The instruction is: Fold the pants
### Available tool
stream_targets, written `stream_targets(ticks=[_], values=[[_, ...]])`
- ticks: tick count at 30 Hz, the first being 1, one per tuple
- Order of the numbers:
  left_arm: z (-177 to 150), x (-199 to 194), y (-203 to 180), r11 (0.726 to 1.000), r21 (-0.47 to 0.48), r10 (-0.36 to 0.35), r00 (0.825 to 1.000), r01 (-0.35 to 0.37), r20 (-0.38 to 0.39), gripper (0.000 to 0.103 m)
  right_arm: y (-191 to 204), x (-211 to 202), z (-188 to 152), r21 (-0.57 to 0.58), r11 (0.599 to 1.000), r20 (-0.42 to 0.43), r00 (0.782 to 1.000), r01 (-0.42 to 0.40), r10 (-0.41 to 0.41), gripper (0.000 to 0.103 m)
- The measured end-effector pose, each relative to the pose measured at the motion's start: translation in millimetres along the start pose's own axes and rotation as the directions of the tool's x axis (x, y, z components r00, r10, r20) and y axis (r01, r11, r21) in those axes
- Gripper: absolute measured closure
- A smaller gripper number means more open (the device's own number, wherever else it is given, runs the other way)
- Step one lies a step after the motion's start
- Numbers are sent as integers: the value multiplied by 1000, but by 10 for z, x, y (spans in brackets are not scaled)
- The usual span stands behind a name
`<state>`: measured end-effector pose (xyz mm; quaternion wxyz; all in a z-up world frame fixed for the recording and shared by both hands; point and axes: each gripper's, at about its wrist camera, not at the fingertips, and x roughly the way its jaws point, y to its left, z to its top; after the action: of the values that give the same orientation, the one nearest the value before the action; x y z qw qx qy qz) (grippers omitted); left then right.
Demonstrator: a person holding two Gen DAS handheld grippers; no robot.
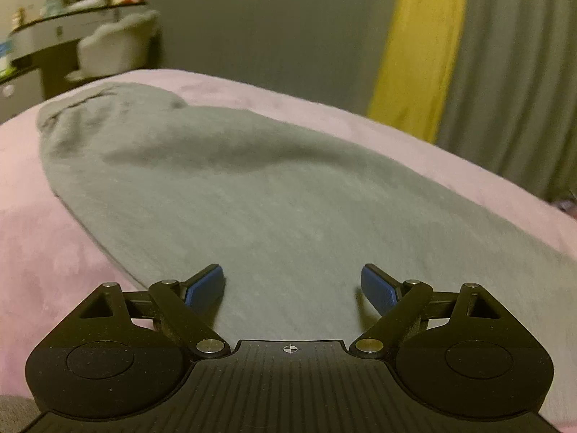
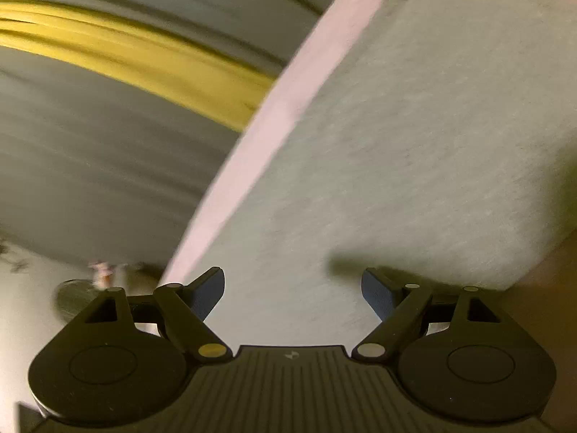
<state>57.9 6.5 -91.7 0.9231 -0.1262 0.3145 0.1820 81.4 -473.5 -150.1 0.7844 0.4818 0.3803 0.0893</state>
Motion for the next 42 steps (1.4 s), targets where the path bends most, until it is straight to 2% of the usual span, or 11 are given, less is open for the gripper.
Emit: stream_targets(ticks=[3, 7, 10, 15, 20, 23, 26, 32, 38, 40, 42], values=[[93, 27, 118, 997, -67, 48, 999, -46, 26, 15, -76, 69, 59, 57, 998, 18, 1000, -11, 10, 22], [173, 133, 238, 987, -107, 121, 993, -119, 7, 15, 36, 73, -36, -34, 999, 13, 999, 33, -32, 22], [201, 136, 278, 987, -118, 115, 993, -112, 13, 15, 191, 179, -111, -127, 988, 21, 996, 91, -89, 22], [209, 176, 271, 990, -62, 124, 992, -124, -4, 15, 498, 363, -129, -242, 949, 37, 979, 203, -200, 22], [203, 153, 303, 988, -84, 131, 991, -130, 11, 16, 773, 429, -54, -296, 935, 81, 980, 198, -181, 31], [213, 133, 346, 978, -103, 185, 982, -181, 31, 16, 1020, 664, -123, -395, 891, 64, 974, 225, -218, 48], [227, 141, 397, 965, -132, 231, 973, -226, 25, 16, 1194, 938, -269, -482, 844, 30, 967, 234, -251, 58], [207, 193, 355, 962, -90, 258, 966, -256, 10, 15, 1606, 1444, -566, -628, 748, 38, 969, 214, -246, 59], [173, 228, 330, 962, -64, 267, 964, -266, 12, 13, 1622, 1764, -852, -750, 594, 159, 951, 291, -265, 58], [169, 227, 328, 961, -64, 269, 963, -268, 15, 13, 1645, 1738, -862, -759, 577, 168, 947, 302, -274, 58], [161, 226, 311, 960, -61, 274, 962, -273, 16, 13, 1575, 1618, -786, -739, 590, 184, 940, 326, -289, 58]])
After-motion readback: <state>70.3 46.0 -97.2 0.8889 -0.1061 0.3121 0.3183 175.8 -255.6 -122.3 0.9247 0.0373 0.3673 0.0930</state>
